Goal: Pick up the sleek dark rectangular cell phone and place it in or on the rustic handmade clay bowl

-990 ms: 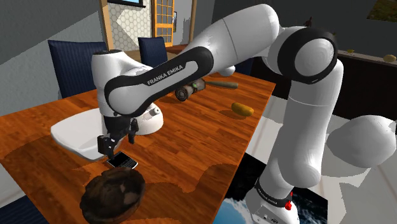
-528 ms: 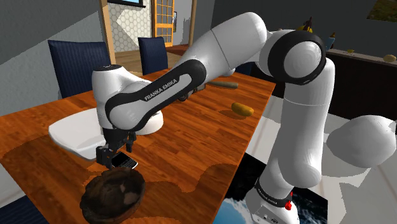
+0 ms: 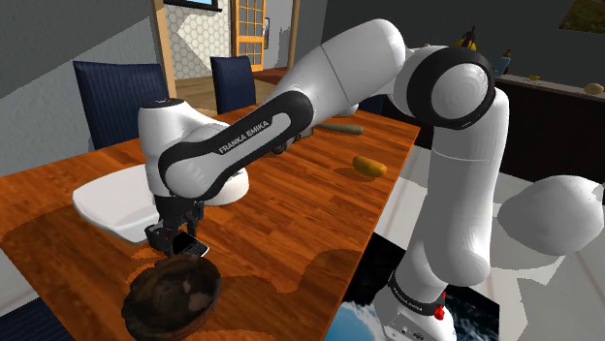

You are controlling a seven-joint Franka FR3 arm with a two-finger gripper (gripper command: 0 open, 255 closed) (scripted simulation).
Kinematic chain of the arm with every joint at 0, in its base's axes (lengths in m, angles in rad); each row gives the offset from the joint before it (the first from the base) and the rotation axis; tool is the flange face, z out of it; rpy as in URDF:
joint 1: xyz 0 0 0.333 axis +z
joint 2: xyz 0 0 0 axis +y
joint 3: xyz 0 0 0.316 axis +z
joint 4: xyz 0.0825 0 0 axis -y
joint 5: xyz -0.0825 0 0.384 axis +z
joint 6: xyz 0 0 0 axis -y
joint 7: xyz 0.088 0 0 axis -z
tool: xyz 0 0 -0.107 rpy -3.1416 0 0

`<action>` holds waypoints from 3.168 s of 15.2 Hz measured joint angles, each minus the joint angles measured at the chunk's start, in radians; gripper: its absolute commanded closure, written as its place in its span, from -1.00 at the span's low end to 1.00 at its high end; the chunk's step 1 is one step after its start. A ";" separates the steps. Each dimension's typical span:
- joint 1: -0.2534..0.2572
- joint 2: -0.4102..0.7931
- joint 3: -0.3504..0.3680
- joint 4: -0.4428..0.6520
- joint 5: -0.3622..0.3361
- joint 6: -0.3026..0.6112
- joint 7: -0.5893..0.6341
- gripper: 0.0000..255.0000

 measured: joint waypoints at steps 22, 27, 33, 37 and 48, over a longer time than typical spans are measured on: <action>-0.013 -0.075 0.009 0.061 0.033 -0.148 -0.019 1.00; -0.016 -0.099 0.010 0.100 0.042 -0.210 -0.023 1.00; -0.015 -0.123 0.013 0.152 0.050 -0.285 -0.021 1.00; -0.017 -0.133 0.013 0.193 0.054 -0.335 -0.024 1.00; 0.044 -0.232 0.070 0.145 0.086 -0.375 0.088 1.00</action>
